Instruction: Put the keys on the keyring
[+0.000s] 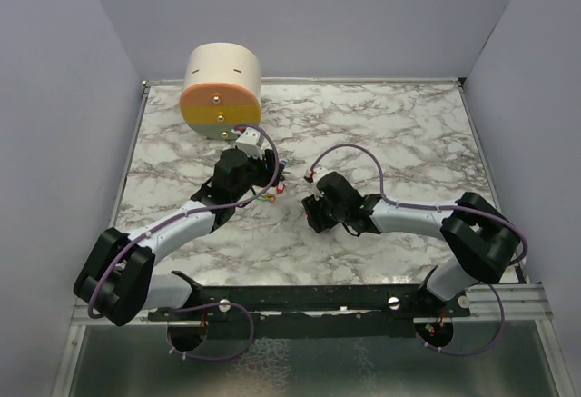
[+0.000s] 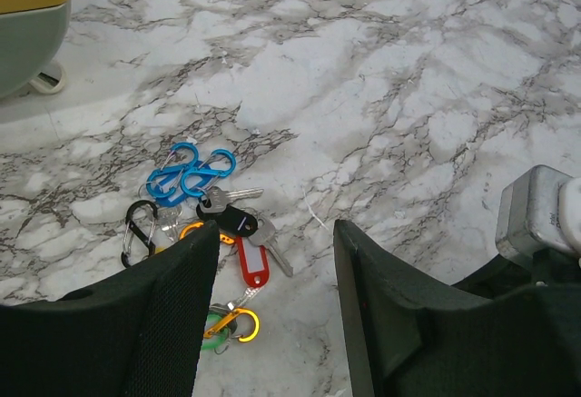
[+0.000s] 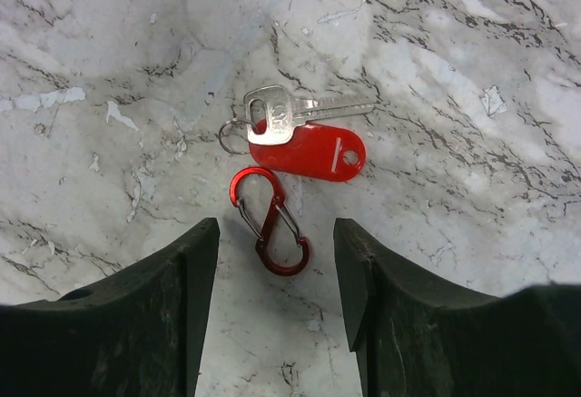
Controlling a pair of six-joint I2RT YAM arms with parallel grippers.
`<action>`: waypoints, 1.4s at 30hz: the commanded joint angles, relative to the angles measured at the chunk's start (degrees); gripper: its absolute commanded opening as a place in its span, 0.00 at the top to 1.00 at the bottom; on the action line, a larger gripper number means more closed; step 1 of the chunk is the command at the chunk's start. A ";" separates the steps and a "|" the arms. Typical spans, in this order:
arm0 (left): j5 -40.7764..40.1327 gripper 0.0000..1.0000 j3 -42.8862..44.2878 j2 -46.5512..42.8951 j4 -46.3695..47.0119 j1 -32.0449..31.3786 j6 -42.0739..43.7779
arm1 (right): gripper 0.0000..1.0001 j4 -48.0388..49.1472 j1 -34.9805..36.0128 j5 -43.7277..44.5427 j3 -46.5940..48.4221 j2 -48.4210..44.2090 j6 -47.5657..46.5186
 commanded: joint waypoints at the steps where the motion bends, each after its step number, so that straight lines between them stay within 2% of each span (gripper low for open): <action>1: 1.08 0.44 -0.57 -2.70 0.03 0.09 -0.41 | 0.46 0.17 0.65 2.58 1.72 1.21 -1.06; 10: 0.89 0.45 -0.67 -3.40 -0.69 0.09 -0.40 | 0.56 -0.76 1.50 3.23 1.91 2.39 -0.74; 18: 0.89 0.44 -0.78 -3.22 -0.71 0.09 -0.40 | 0.68 -3.62 1.79 6.55 3.24 4.18 0.86; 22: 0.81 0.44 -0.74 -2.96 -0.71 0.09 -0.32 | 0.69 -4.56 1.79 7.52 3.32 4.00 1.60; 32: 1.61 0.44 -0.70 -2.61 -0.71 0.05 -0.67 | 0.69 -9.85 1.62 17.37 4.61 4.66 7.70; 42: 2.06 0.44 -1.47 -3.38 -0.71 -0.07 -1.17 | 0.69 -11.50 -0.67 18.00 4.81 4.72 9.91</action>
